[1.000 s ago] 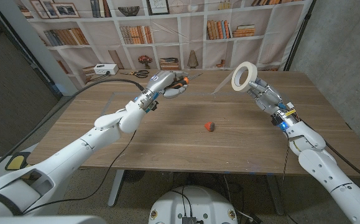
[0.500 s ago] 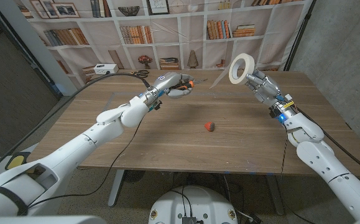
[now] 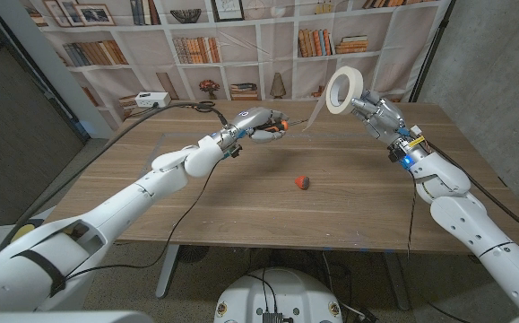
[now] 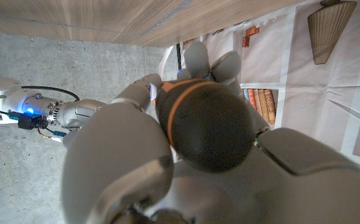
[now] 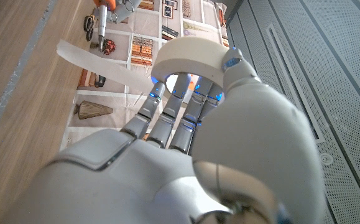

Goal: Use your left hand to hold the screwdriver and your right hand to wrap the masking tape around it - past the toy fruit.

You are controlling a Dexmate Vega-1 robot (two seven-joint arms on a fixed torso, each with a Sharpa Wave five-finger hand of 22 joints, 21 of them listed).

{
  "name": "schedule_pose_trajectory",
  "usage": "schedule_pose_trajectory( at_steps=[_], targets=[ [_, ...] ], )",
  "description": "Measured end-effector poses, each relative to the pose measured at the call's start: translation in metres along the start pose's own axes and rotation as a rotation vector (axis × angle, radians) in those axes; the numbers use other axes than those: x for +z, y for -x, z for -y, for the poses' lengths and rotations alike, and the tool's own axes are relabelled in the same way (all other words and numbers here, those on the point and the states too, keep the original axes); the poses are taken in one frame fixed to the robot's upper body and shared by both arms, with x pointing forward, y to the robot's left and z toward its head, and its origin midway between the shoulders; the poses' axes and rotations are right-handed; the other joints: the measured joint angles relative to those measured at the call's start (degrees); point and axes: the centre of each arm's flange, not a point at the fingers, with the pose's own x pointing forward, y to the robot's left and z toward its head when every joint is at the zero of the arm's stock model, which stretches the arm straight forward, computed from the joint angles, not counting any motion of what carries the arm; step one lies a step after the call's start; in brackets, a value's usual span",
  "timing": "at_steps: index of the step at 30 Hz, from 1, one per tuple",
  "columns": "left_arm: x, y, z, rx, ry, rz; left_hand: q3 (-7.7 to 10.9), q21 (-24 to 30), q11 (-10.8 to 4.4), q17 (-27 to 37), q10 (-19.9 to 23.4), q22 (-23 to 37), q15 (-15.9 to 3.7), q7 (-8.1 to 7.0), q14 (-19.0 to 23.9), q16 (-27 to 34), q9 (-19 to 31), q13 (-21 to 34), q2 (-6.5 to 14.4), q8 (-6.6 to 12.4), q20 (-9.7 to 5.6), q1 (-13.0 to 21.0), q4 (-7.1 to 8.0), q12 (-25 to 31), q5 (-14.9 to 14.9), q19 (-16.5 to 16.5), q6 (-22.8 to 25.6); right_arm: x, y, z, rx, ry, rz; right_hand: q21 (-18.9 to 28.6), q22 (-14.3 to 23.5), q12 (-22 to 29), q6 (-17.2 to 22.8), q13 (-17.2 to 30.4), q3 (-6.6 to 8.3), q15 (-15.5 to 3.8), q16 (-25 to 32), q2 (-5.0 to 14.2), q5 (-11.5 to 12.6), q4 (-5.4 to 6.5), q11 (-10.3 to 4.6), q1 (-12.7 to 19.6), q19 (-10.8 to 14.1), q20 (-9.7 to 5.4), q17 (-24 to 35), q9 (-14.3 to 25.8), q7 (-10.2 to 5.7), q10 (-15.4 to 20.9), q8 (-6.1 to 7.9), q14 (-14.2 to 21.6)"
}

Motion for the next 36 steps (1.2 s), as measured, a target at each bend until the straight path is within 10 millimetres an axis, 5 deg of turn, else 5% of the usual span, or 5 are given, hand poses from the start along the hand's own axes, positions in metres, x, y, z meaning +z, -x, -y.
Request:
schedule_pose_trajectory(
  at_steps=[20, 36],
  targets=[
    [-0.01, -0.02, 0.013, -0.024, 0.011, 0.022, 0.0, -0.3, 0.02, 0.3, 0.0, 0.0, 0.0, 0.0, 0.0, 0.1, 0.0, 0.0, 0.0, -0.02, 0.0, 0.0, 0.0, 0.0, -0.1, 0.0, 0.0, 0.014, -0.017, -0.01, 0.025, 0.037, -0.017, 0.9, -0.3, 0.1, -0.2, 0.0, 0.64, -0.03, -0.4, 0.0, -0.1, -0.64, 0.33, 0.0, -0.3, 0.3, 0.9, 0.0, 0.23, 0.3, 0.02, 0.6],
    [-0.017, -0.029, 0.009, 0.023, -0.016, 0.013, -0.01, -0.3, 0.1, 0.0, -0.1, -0.1, -0.01, 0.0, 0.0, 0.0, 0.0, -0.2, 0.0, -0.24, 0.0, 0.0, 0.01, -0.1, -0.2, 0.0, 0.0, 0.024, 0.016, -0.015, -0.029, 0.06, -0.035, 2.2, -0.6, 0.1, -0.2, 0.0, 1.18, -0.12, -0.1, 0.0, 0.0, -1.18, 0.75, 0.0, -0.1, 1.1, 0.5, 0.0, 0.31, 0.8, 0.35, 1.8]
  ],
)
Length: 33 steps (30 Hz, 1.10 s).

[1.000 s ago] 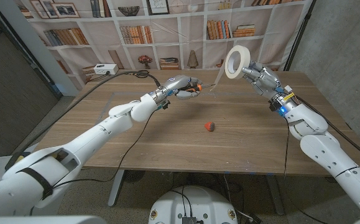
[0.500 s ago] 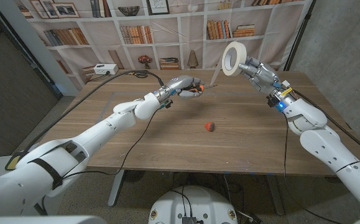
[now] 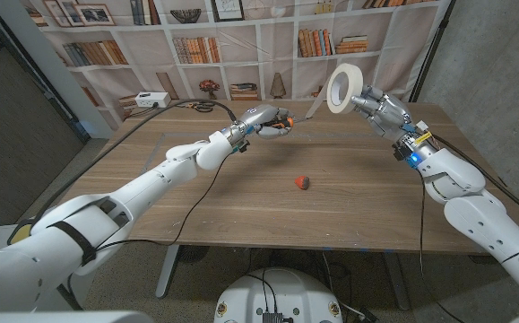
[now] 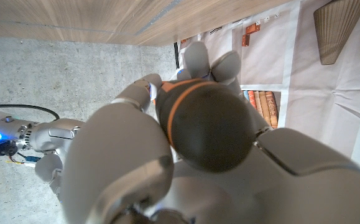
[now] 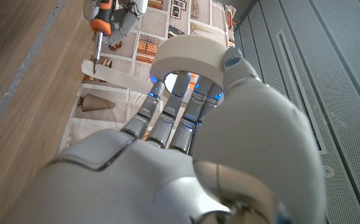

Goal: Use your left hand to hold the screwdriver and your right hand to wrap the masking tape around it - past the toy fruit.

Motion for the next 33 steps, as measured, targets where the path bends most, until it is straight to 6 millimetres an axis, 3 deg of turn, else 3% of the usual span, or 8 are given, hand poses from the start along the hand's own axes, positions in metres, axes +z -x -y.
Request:
schedule_pose_trajectory(
  at_steps=[11, 20, 33],
  targets=[
    [-0.001, -0.007, -0.004, 0.043, -0.009, -0.007, 0.0, 0.0, -0.19, 0.3, 0.2, 0.5, 0.0, 0.0, 0.0, -0.1, 0.2, 0.3, -0.1, -0.2, 0.0, 0.1, 0.0, 0.2, 0.0, 0.0, 0.0, 0.0, 0.029, 0.001, -0.007, 0.014, -0.047, 0.1, 0.0, 0.0, 0.0, 0.0, -0.01, -0.01, 0.0, 0.0, 0.0, 0.01, 0.01, 0.0, -0.5, 0.15, -0.1, 0.0, 0.0, 0.0, 0.0, 0.2],
    [0.002, -0.012, -0.006, 0.063, -0.011, -0.014, 0.0, 1.8, -0.18, 1.9, 0.2, 4.9, 0.04, 0.0, 0.4, 1.5, 1.7, 1.3, -0.1, 0.46, 0.0, 0.1, 0.0, 1.3, 0.7, 0.0, 0.0, -0.001, 0.048, 0.004, 0.007, 0.047, -0.113, 0.7, -0.3, 0.0, 0.0, 0.0, 0.24, 0.19, 0.0, 0.0, 0.0, -0.23, 0.01, 0.0, -1.2, 0.12, 0.2, 0.0, 0.01, 0.0, 0.0, 0.0],
    [0.009, -0.02, -0.01, 0.066, 0.04, -0.026, 0.0, 2.8, 0.0, 3.3, -0.5, 9.7, 0.34, 0.01, 0.7, 4.1, 4.8, 2.2, 0.0, 2.13, -0.13, 0.0, 0.0, 5.1, 0.7, 0.5, 0.0, -0.01, 0.054, 0.009, 0.067, 0.082, -0.234, 1.1, -0.3, 0.0, -0.2, 0.0, 0.23, 0.18, -0.1, 0.0, -0.1, -0.23, -0.01, 0.0, -1.7, 0.03, 0.3, 0.0, 0.24, 0.0, 0.11, -0.7]
  ],
)
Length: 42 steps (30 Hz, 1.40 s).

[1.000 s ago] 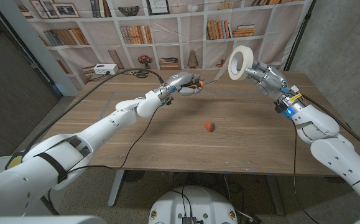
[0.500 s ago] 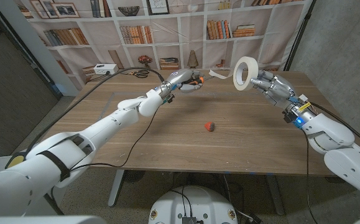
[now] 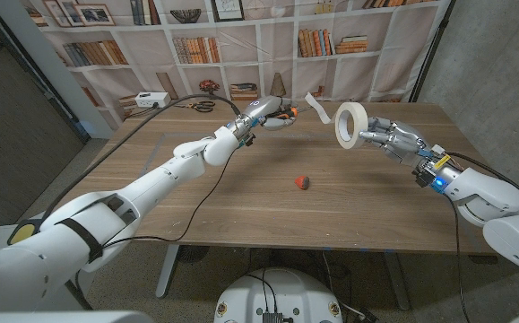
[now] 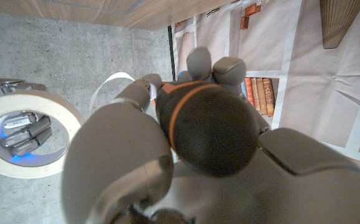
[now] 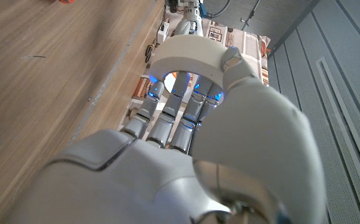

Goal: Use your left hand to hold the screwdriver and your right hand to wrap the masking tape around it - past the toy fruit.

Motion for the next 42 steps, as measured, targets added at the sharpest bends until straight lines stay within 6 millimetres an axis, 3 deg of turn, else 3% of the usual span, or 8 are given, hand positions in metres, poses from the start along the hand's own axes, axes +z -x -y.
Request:
schedule_pose_trajectory(
  at_steps=[15, 28, 42],
  targets=[
    [0.0, -0.007, -0.004, -0.006, 0.139, -0.023, 0.24, -0.3, 0.11, 0.0, -0.1, 0.2, -0.01, 0.02, 0.0, 1.0, 0.2, 0.0, 0.0, 0.42, -0.2, 0.0, -0.24, 0.8, 0.0, 0.2, 0.0, -0.012, -0.008, 0.001, 0.034, 0.046, -0.097, 0.5, -0.2, 0.0, 0.0, 0.0, -0.01, 0.04, 0.0, 0.0, -0.4, 0.01, -0.2, 0.0, -0.2, -0.25, -0.3, 0.0, 0.01, -0.3, 0.21, -0.4],
    [-0.011, -0.01, -0.005, -0.046, 0.359, -0.083, 0.42, -0.3, 0.1, -0.4, -0.5, 0.3, -0.02, 0.34, 0.0, 1.0, 0.2, 0.0, 0.0, 0.83, -0.08, 0.0, -0.42, 1.5, -0.4, 0.3, -0.3, -0.017, -0.017, 0.001, 0.022, 0.095, -0.15, 1.2, -0.4, 0.0, -0.2, 0.0, 0.01, 0.1, 0.0, 0.0, -0.6, -0.01, -0.19, 0.0, -0.6, 0.0, -0.3, 0.0, 0.21, -0.7, 0.22, -0.9],
    [-0.015, -0.013, -0.006, -0.075, 0.457, -0.097, 0.41, -0.1, 0.31, -0.7, -0.7, 0.4, -0.02, 0.56, 0.0, 1.7, 0.0, 0.0, 0.0, 1.23, -0.09, 0.0, -0.41, 2.4, -0.5, 0.3, -0.6, -0.024, -0.03, 0.002, -0.007, 0.214, -0.261, 1.6, -0.7, 0.0, -0.4, 0.0, 0.24, 0.0, -0.2, 0.0, -0.8, -0.24, -0.29, 0.0, -1.0, -0.41, -0.1, 0.1, 0.41, -1.2, 0.22, -1.4]
  ],
)
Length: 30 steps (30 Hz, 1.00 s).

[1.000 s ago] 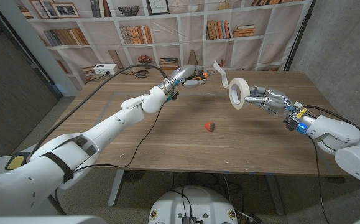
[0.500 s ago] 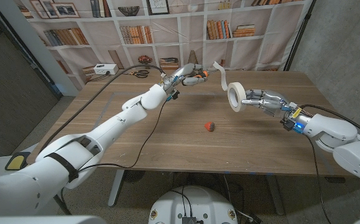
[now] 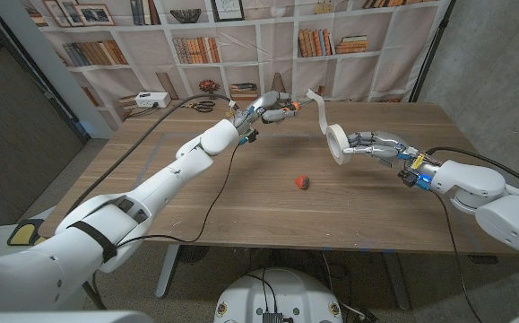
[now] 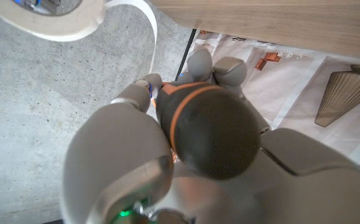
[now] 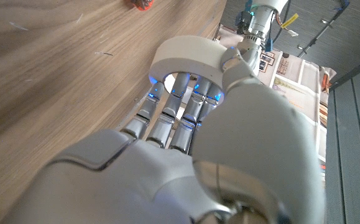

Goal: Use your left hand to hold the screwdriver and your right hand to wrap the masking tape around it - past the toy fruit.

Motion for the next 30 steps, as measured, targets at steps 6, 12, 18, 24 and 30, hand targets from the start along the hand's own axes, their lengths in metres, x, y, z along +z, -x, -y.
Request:
schedule_pose_trajectory(
  at_steps=[6, 12, 18, 24, 30],
  targets=[
    [-0.001, -0.001, 0.0, -0.007, 0.025, -0.006, 0.09, 0.0, 0.01, -0.3, 0.0, -0.1, 0.0, 0.09, 0.0, 0.0, 0.0, -0.1, 0.0, 0.0, 0.01, 0.0, -0.09, 0.0, -0.4, 0.0, -0.1, -0.003, -0.009, -0.001, -0.007, 0.064, -0.059, 0.2, 0.0, 0.0, 0.0, 0.0, 0.0, -0.02, 0.3, 0.0, -0.2, 0.0, 0.09, 0.0, -0.3, 0.3, 0.1, 0.0, 0.0, -0.1, 0.0, 0.0],
    [0.001, -0.002, 0.0, -0.017, 0.059, -0.012, 0.24, 0.1, 0.11, -0.5, -0.1, -0.2, 0.0, 0.1, 0.0, 0.0, -0.3, -0.3, 0.0, 0.21, 0.01, 0.0, -0.24, 0.2, -0.4, 0.0, -0.1, -0.01, -0.017, 0.003, -0.021, 0.094, -0.094, 0.6, 0.0, 0.4, -0.1, 0.0, -0.01, 0.21, 0.3, 0.0, -0.2, 0.01, 0.11, 0.0, -0.6, 0.0, 0.1, 0.0, 0.1, -0.1, 0.0, -0.4],
    [0.002, -0.003, 0.0, -0.026, 0.105, -0.02, 0.23, 0.0, 0.14, -0.8, -0.1, -0.2, -0.01, 0.1, 0.0, 0.0, -0.3, -0.4, 0.0, 0.21, 0.01, 0.0, -0.23, 0.2, -0.4, 0.0, -0.1, -0.018, -0.025, 0.011, -0.047, 0.108, -0.112, 0.7, 0.0, 0.6, -0.1, 0.0, -0.01, 0.2, 0.6, 0.0, -0.3, 0.01, 0.2, 0.0, -0.6, 0.0, 0.1, 0.0, 0.1, -0.2, 0.0, -0.4],
    [0.002, -0.003, -0.001, -0.039, 0.153, -0.027, 0.23, -0.1, 0.23, -0.8, -0.2, -0.2, -0.01, 0.2, 0.0, 0.0, -0.3, -0.4, 0.0, 0.48, 0.02, 0.0, -0.23, 0.6, -0.4, 0.0, -0.2, -0.025, -0.032, 0.017, -0.083, 0.106, -0.109, 1.1, -0.3, 0.6, -0.2, 0.0, -0.01, 0.2, 0.7, 0.0, -0.5, 0.01, 0.21, 0.0, -0.6, 0.0, 0.1, 0.0, 0.2, -0.2, 0.01, -0.4],
    [0.001, -0.004, -0.001, -0.056, 0.2, -0.034, 0.23, -0.1, 0.32, -0.8, -0.3, -0.1, -0.01, 0.27, 0.0, 0.3, -0.4, -0.4, 0.0, 0.49, 0.02, 0.0, -0.23, 0.7, -0.4, 0.0, -0.3, -0.032, -0.044, 0.023, -0.124, 0.097, -0.09, 1.3, -0.3, 0.6, -0.2, 0.0, -0.01, 0.2, 0.7, 0.0, -0.6, 0.02, 0.3, 0.0, -0.6, 0.0, 0.1, 0.0, 0.19, -0.3, 0.33, -0.4]
  ],
)
